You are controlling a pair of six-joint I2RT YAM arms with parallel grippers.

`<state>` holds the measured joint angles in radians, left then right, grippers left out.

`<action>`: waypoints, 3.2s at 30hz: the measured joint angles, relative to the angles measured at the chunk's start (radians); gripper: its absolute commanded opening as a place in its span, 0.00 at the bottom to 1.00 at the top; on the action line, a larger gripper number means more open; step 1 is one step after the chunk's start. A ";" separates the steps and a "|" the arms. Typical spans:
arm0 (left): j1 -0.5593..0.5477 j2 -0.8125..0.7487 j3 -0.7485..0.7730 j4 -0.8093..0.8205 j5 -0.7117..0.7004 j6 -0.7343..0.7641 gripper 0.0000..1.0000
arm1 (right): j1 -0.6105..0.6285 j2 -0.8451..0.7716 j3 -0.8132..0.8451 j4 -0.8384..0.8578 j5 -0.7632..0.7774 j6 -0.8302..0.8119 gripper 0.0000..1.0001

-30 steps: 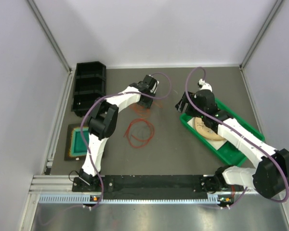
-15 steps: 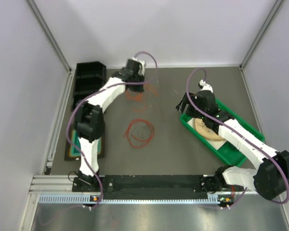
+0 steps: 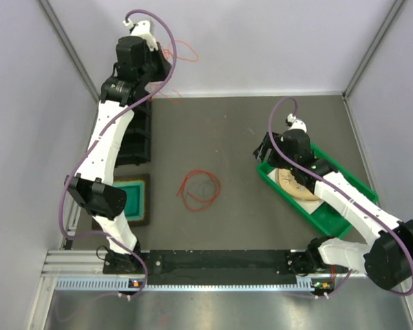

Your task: Untangle the cables

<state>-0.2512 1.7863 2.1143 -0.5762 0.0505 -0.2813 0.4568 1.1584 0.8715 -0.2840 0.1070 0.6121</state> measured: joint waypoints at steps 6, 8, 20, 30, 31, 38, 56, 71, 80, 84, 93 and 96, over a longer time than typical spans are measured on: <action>0.058 0.005 0.047 -0.006 -0.055 0.008 0.00 | 0.000 0.000 0.000 -0.002 -0.004 -0.007 0.76; 0.092 0.013 0.056 -0.006 -0.056 0.005 0.00 | 0.000 0.000 0.000 -0.002 -0.005 -0.010 0.76; 0.177 0.163 0.033 0.134 -0.115 -0.009 0.00 | 0.000 0.042 0.032 -0.024 -0.013 -0.034 0.76; 0.191 0.308 -0.030 0.333 -0.288 -0.036 0.00 | 0.000 0.144 0.032 -0.024 -0.060 -0.021 0.76; 0.191 0.316 -0.042 0.350 -0.309 -0.038 0.00 | 0.000 0.154 0.032 -0.023 -0.064 -0.018 0.76; 0.192 0.381 -0.090 0.498 -0.446 -0.035 0.00 | 0.000 0.211 0.035 -0.016 -0.068 -0.012 0.76; 0.199 0.532 0.053 0.559 -0.547 -0.019 0.00 | 0.000 0.288 0.066 0.006 -0.081 -0.006 0.76; 0.316 0.633 0.051 0.438 -0.456 -0.118 0.00 | 0.000 0.298 0.066 0.013 -0.097 -0.005 0.76; 0.302 0.690 0.140 0.394 -0.339 -0.119 0.00 | 0.000 0.309 0.066 0.019 -0.101 0.002 0.76; 0.314 0.705 0.142 0.385 -0.294 -0.133 0.00 | 0.000 0.309 0.066 0.024 -0.102 0.002 0.76; 0.354 0.776 0.164 0.395 -0.240 -0.137 0.28 | 0.000 0.309 0.066 0.029 -0.102 0.002 0.76; 0.356 0.779 0.168 0.399 -0.224 -0.133 0.33 | 0.000 0.309 0.066 0.030 -0.102 0.002 0.76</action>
<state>0.1043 2.5649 2.2826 -0.1772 -0.1738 -0.4141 0.4568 1.4673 0.9371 -0.2539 0.0051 0.6140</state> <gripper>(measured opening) 0.287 0.760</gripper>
